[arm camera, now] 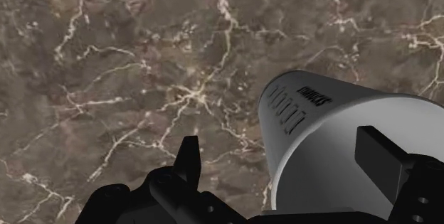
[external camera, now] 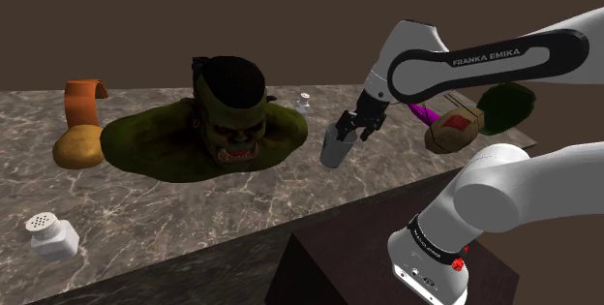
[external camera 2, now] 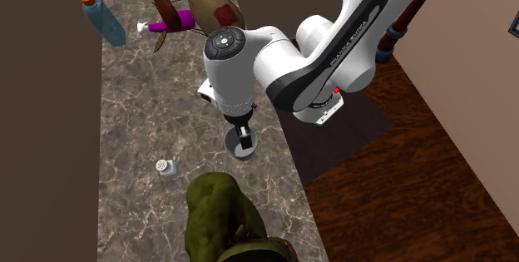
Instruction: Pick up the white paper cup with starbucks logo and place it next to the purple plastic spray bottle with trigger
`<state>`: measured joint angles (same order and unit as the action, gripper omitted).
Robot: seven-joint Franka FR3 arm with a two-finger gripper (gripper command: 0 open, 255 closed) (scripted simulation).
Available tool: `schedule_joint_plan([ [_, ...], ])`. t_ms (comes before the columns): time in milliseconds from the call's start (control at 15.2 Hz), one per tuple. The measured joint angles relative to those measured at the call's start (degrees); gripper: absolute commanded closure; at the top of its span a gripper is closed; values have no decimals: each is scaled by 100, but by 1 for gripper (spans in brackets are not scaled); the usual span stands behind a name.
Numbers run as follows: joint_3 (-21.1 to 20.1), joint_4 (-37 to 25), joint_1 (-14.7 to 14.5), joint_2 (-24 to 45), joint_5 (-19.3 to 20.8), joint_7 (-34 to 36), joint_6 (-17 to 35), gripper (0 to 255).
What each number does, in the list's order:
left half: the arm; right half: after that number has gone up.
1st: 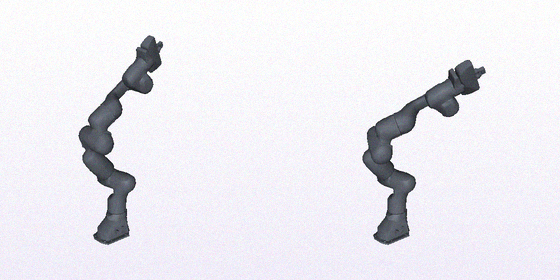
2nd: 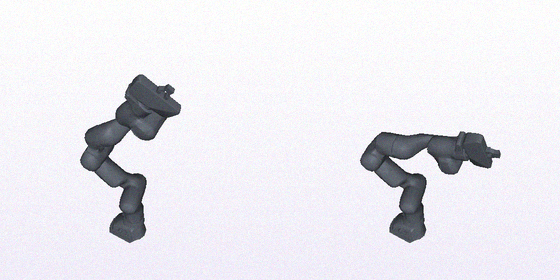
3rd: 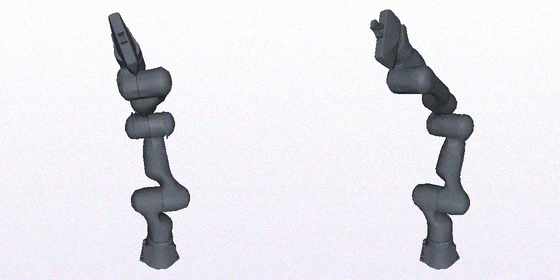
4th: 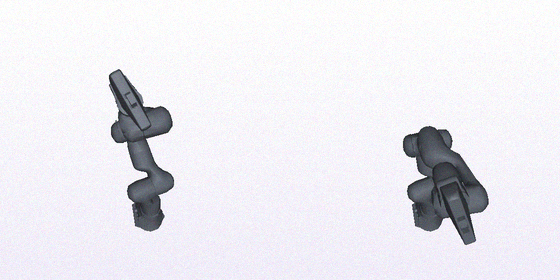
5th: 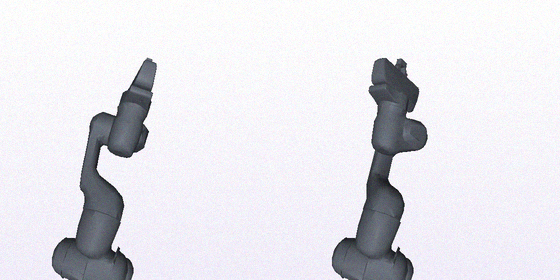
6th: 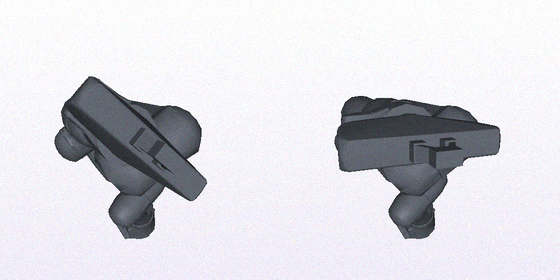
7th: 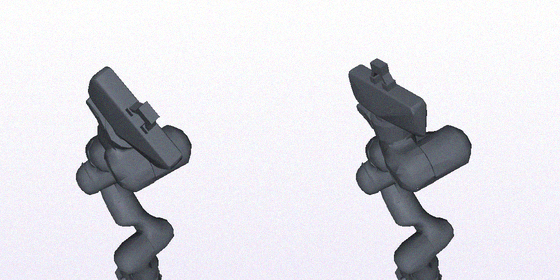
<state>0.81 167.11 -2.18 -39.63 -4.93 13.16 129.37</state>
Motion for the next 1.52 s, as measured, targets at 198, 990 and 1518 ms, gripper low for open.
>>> schedule_joint_plan([
  [198,-2,11,-4,18,-4,1,33,0],
  [990,-1,9,-2,17,-2,2,34,255],
  [1518,1,-276,27,-314,39,38,-584,255],
])
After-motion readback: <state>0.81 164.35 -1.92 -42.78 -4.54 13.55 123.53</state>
